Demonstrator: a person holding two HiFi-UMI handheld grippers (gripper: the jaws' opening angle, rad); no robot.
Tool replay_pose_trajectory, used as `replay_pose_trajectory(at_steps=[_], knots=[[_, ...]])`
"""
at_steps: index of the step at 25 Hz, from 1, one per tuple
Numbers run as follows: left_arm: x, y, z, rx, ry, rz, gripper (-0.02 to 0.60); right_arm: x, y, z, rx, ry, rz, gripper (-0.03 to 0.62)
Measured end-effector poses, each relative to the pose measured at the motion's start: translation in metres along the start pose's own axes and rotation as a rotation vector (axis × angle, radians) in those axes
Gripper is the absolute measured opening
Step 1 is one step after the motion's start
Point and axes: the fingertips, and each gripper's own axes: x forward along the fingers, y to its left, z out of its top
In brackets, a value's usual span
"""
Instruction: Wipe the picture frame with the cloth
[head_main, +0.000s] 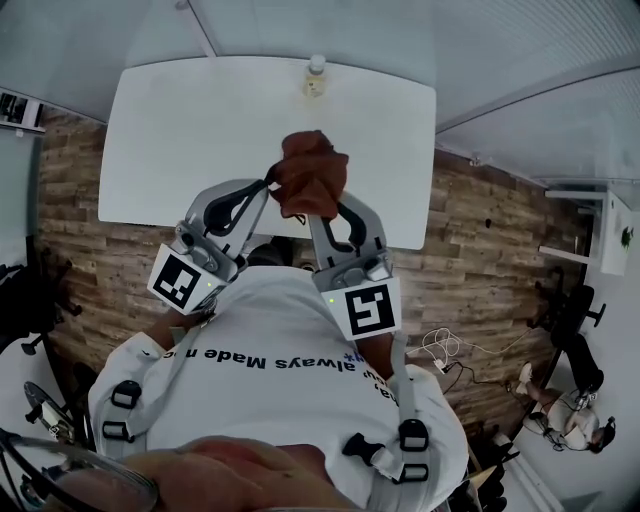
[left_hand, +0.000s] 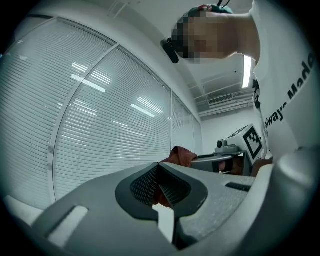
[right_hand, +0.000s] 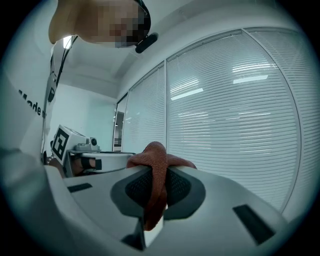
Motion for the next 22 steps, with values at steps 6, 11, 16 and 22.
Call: replay_pose_trajectory(at_steps=[6,11,16,22], knots=[[0.005,0.037,-0.004,-0.009,0.001,-0.01,0.003,0.036,-0.005,0.002,-0.005,0.005,-0.009,0.015],[0.014,0.055,-0.009,-0.021,0.009,-0.029,0.003,0.054,-0.013,-0.004,0.007,0.028,-0.027,0.015],[0.023,0.06,-0.014,-0.033,0.018,-0.04,0.003,0.059,-0.021,-0.009,0.013,0.041,-0.035,0.015],[0.035,0.057,-0.015,-0.028,0.034,-0.045,0.003,0.054,-0.032,-0.009,0.016,0.034,-0.037,0.015]])
